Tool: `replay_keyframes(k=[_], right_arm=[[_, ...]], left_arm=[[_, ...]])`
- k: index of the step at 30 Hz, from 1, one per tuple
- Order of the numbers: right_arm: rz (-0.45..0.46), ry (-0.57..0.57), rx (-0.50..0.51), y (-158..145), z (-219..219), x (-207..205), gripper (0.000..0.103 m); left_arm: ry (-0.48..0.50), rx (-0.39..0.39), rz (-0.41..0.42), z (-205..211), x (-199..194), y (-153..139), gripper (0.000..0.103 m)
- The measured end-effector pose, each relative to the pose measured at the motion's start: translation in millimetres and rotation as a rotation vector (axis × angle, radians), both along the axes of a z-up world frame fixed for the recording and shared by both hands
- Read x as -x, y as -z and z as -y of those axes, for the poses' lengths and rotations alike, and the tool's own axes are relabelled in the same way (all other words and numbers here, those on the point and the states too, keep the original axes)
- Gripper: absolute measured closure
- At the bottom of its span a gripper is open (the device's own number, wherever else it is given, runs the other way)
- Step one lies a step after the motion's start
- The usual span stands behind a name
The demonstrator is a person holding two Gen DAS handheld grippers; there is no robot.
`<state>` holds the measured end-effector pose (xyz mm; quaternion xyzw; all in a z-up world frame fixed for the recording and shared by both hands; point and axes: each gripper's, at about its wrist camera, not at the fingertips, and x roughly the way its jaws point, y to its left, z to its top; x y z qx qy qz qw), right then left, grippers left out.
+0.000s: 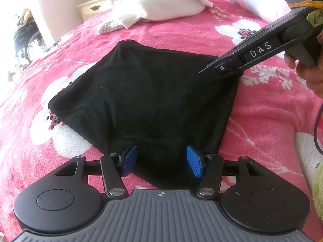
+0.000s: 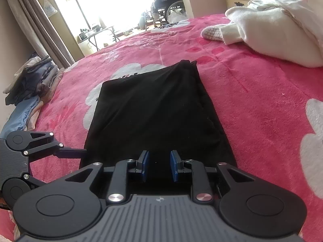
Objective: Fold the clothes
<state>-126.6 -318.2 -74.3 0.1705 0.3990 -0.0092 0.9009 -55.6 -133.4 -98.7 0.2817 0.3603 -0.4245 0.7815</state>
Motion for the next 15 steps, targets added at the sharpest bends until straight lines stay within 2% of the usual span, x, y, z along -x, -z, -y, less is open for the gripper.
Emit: replay_keyframes(k=[15], right_arm=[[0.003,-0.005,0.007,-0.9,-0.9,-0.1,0.079]], left_arm=[[-0.002,-0.001,0.001,-0.2,0.8,0.3,0.048]])
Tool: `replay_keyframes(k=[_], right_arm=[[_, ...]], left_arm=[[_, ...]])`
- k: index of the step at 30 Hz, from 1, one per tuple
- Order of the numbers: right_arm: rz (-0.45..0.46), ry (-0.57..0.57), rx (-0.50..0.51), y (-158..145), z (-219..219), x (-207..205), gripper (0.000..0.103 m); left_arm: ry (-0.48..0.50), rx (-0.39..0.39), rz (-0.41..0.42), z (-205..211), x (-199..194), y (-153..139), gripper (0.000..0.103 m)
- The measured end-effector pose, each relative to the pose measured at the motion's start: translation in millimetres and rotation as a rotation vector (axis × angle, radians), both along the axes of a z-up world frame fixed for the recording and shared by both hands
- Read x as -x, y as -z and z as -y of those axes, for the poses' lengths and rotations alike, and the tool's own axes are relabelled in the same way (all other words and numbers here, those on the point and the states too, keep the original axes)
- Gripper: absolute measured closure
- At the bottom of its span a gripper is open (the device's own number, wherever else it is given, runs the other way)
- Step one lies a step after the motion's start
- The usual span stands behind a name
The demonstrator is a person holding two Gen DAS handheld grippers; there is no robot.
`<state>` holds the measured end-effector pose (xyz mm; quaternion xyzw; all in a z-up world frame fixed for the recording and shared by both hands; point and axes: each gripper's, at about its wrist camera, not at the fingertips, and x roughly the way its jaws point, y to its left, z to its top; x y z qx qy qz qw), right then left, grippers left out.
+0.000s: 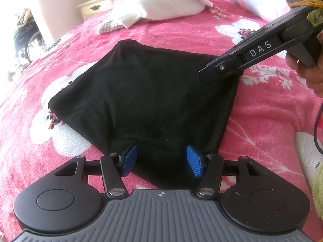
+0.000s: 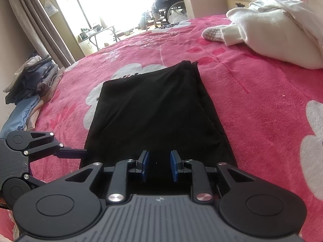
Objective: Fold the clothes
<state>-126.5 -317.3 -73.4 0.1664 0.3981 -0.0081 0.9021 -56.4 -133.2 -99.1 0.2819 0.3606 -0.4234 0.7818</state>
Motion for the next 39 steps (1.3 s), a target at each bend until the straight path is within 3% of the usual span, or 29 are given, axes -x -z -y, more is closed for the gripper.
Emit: replay_keyframes(k=[39], right_arm=[[0.009,-0.009,0.008,-2.5,-0.5,-0.5,0.078]], left_arm=[[-0.004,-0.004,-0.002,0.2,2.0,0.2,0.048]])
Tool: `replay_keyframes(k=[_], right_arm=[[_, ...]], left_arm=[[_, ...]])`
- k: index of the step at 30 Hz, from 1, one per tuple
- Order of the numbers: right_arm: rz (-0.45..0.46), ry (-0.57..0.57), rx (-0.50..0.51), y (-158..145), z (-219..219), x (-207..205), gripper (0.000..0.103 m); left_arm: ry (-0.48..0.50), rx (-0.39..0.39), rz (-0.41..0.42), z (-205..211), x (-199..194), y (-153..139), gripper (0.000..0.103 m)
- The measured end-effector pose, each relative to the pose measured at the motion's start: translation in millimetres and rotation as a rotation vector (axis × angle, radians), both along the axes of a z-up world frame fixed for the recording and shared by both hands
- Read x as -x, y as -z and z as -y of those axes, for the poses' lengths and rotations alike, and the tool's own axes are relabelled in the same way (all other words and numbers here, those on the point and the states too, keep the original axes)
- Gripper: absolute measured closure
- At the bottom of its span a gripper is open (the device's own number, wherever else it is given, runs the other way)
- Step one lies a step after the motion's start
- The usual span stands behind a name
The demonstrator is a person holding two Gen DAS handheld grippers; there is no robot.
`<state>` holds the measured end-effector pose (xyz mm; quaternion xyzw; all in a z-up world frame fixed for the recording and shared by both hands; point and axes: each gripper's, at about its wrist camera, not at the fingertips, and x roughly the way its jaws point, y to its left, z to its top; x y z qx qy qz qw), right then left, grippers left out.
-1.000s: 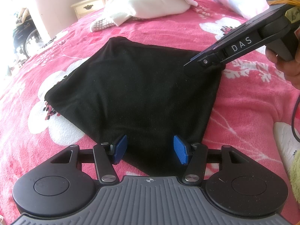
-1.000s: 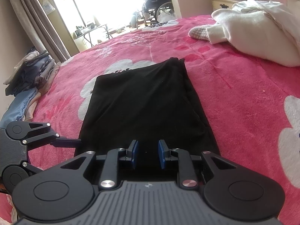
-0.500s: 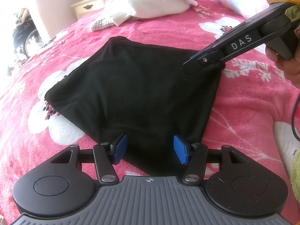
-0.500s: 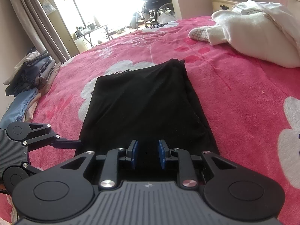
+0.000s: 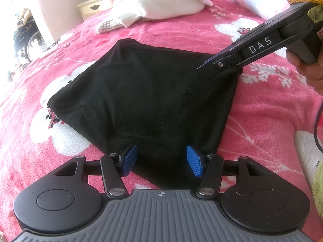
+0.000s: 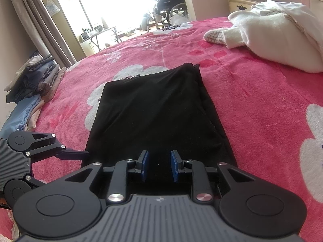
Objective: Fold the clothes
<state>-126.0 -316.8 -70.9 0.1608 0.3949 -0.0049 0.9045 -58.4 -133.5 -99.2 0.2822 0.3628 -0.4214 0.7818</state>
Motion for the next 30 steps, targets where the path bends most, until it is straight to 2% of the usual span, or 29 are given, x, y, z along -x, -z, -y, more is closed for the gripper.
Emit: replay_keyframes(k=[30], right_arm=[[0.002,0.003,0.001,0.6,-1.1,0.7,0.074]], left_arm=[[0.002,-0.002,-0.001,0.6,-0.7,0.8,0.048]])
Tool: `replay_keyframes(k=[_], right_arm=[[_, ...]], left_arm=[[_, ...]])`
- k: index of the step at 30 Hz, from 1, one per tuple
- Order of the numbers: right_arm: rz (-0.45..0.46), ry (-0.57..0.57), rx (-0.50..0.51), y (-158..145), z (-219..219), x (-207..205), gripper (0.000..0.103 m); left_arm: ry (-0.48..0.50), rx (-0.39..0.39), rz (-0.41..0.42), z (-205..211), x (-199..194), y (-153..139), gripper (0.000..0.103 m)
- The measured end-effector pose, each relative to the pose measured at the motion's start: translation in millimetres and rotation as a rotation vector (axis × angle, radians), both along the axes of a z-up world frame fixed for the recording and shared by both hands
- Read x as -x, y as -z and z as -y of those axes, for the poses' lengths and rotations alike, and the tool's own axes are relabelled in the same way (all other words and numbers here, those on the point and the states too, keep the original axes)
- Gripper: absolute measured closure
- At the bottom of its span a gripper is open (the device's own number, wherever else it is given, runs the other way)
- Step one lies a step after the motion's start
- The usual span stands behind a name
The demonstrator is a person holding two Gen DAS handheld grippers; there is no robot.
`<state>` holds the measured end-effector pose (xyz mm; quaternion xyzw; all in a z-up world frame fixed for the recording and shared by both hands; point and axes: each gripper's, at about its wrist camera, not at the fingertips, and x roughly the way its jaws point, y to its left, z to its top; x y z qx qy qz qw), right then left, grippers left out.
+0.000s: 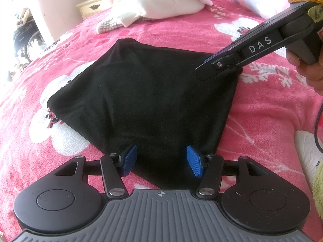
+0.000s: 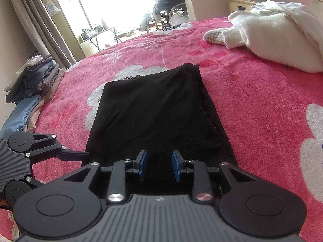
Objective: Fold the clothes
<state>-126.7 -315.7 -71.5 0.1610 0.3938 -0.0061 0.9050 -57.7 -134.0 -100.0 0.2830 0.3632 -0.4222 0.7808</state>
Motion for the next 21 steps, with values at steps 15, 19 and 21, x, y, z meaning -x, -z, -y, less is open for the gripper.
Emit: replay_keyframes(k=[15,19,21], right_arm=[[0.000,-0.001,0.001,-0.7,-0.1,-0.7,0.074],[0.001,-0.003,0.001,-0.9,0.0,-0.6,0.074],[0.001,-0.002,0.001,-1.0,-0.1,-0.4,0.074]], left_arm=[[-0.001,-0.001,0.001,-0.1,1.3,0.1,0.048],[0.000,-0.002,0.001,-0.4,1.7,0.0,0.048],[-0.001,-0.002,0.001,-0.5,1.8,0.0,0.048]])
